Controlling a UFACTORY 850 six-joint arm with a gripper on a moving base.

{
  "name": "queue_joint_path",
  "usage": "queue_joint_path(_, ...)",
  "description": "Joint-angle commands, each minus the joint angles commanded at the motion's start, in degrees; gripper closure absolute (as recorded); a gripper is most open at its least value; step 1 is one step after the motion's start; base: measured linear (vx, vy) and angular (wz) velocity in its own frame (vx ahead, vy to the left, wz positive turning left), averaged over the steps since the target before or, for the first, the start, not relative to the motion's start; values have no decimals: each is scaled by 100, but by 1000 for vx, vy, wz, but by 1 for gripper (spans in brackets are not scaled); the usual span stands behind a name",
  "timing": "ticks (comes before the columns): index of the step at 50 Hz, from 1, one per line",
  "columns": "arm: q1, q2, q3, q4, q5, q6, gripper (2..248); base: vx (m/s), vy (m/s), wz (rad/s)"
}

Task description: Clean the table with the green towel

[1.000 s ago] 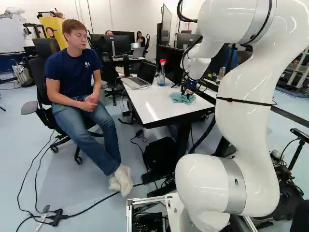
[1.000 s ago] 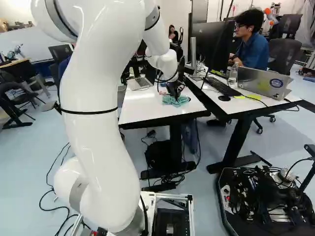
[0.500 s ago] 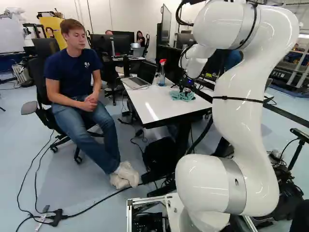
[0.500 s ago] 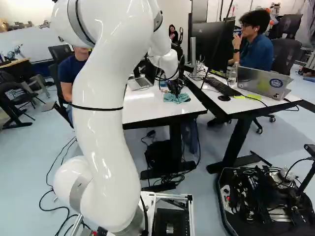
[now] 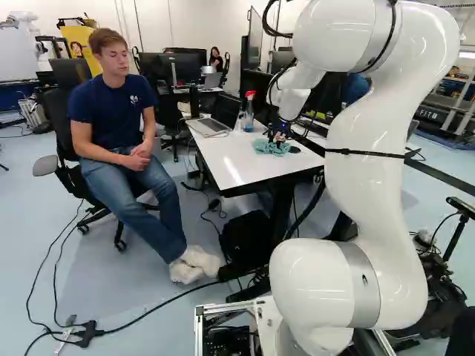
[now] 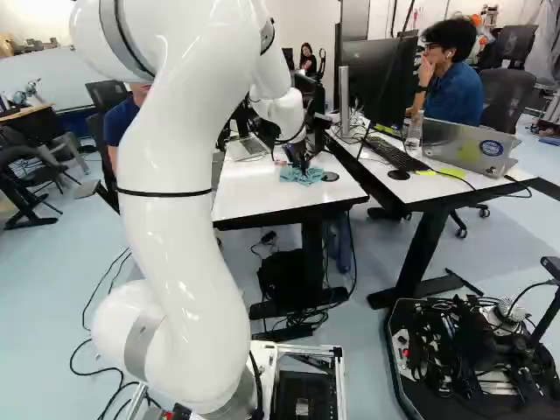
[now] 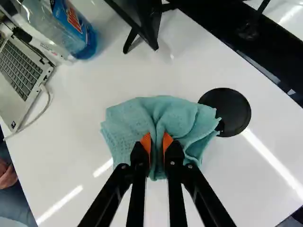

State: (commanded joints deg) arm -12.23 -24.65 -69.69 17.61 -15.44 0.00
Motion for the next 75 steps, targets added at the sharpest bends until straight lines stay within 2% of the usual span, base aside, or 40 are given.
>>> queue_joint_path(16, -20, 380, 489, 0, 0, 0, 202, 0, 0, 0)
queue_joint_path(36, -358, 589, 751, 0, 0, 0, 202, 0, 0, 0)
queue_joint_path(58, -719, 399, 513, 0, 0, 0, 202, 0, 0, 0)
queue_joint_path(75, -663, 20, 28, 0, 0, 0, 202, 0, 0, 0)
